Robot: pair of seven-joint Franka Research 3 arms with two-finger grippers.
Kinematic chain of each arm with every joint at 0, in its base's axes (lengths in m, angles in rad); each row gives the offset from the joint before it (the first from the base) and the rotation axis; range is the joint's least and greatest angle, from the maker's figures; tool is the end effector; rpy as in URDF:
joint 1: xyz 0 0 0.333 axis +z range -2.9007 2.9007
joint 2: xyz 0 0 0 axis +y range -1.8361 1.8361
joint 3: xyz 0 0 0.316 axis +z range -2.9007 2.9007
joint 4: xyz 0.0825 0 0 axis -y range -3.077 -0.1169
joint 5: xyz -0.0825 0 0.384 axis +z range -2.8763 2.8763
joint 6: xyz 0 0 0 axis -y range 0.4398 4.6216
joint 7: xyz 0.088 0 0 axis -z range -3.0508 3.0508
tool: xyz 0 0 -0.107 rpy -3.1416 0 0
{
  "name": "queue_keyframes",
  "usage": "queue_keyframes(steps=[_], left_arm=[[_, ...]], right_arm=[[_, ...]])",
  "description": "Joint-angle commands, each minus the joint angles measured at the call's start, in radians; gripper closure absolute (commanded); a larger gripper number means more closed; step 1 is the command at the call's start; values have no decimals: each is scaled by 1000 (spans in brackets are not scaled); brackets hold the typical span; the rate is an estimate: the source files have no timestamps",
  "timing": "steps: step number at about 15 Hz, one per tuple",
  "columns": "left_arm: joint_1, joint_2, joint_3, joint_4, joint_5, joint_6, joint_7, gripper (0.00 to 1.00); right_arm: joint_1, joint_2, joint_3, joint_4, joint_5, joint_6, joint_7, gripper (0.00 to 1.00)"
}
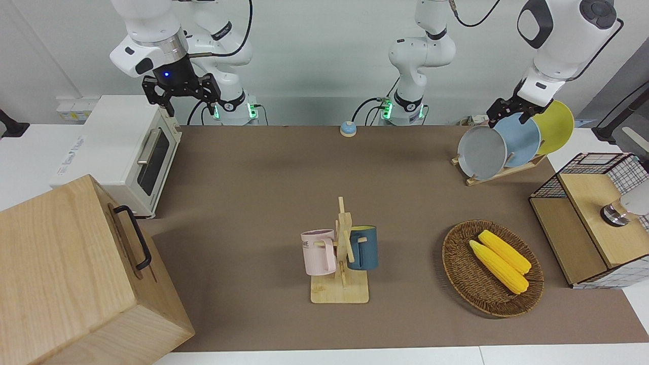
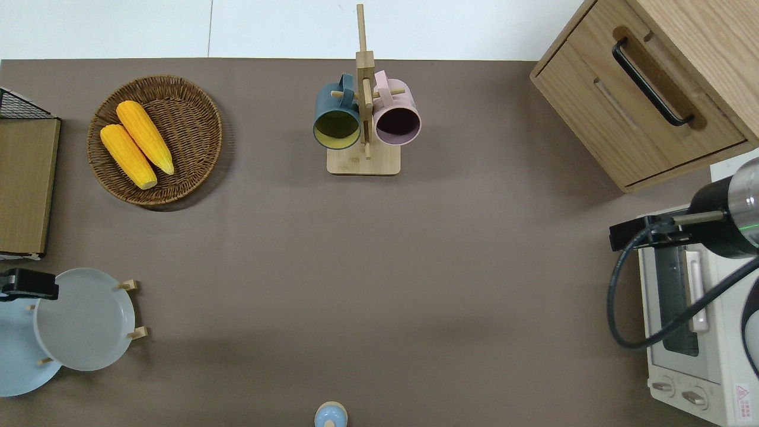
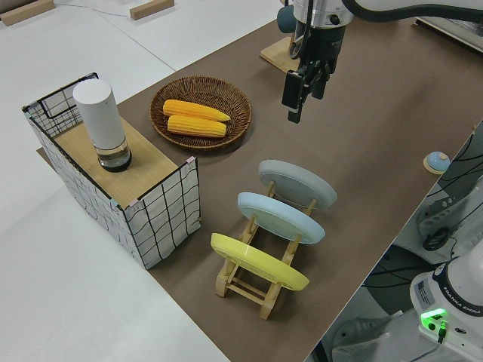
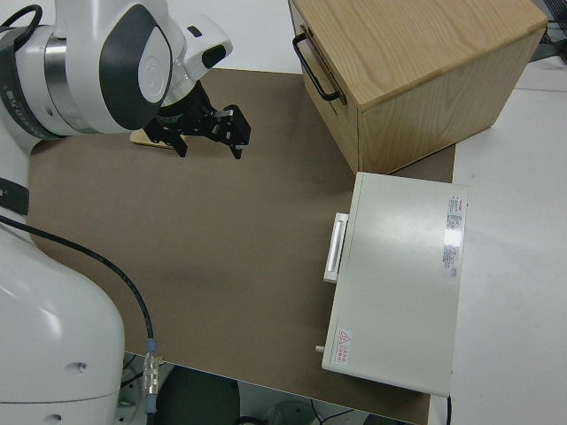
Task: Pick gray plate from low plate rack and place it on table with left arm
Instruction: 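Close the left gripper on the rim of the gray plate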
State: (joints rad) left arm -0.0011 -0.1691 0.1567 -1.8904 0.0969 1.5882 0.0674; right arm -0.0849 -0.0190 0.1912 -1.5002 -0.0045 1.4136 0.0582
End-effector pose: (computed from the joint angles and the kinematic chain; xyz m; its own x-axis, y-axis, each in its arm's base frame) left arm 0.4855 0.0915 0.5638 0.9871 0.0794 -0.1391 0.0716 -0.9956 -0.0602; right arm 0.5292 0.0571 0.6542 0.9966 0.0469 -0.0673 0.0478 -0.9988 0.0120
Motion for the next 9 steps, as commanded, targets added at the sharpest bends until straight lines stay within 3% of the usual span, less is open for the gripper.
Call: queue_keyframes(steps=[1, 9], left_arm=[[7, -79, 13, -131, 17, 82, 12, 11], [7, -168, 58, -321, 44, 229, 14, 11]], right_arm=[[-7, -2, 7, 6, 6, -15, 0, 11], [-7, -2, 7, 6, 6, -15, -1, 11]])
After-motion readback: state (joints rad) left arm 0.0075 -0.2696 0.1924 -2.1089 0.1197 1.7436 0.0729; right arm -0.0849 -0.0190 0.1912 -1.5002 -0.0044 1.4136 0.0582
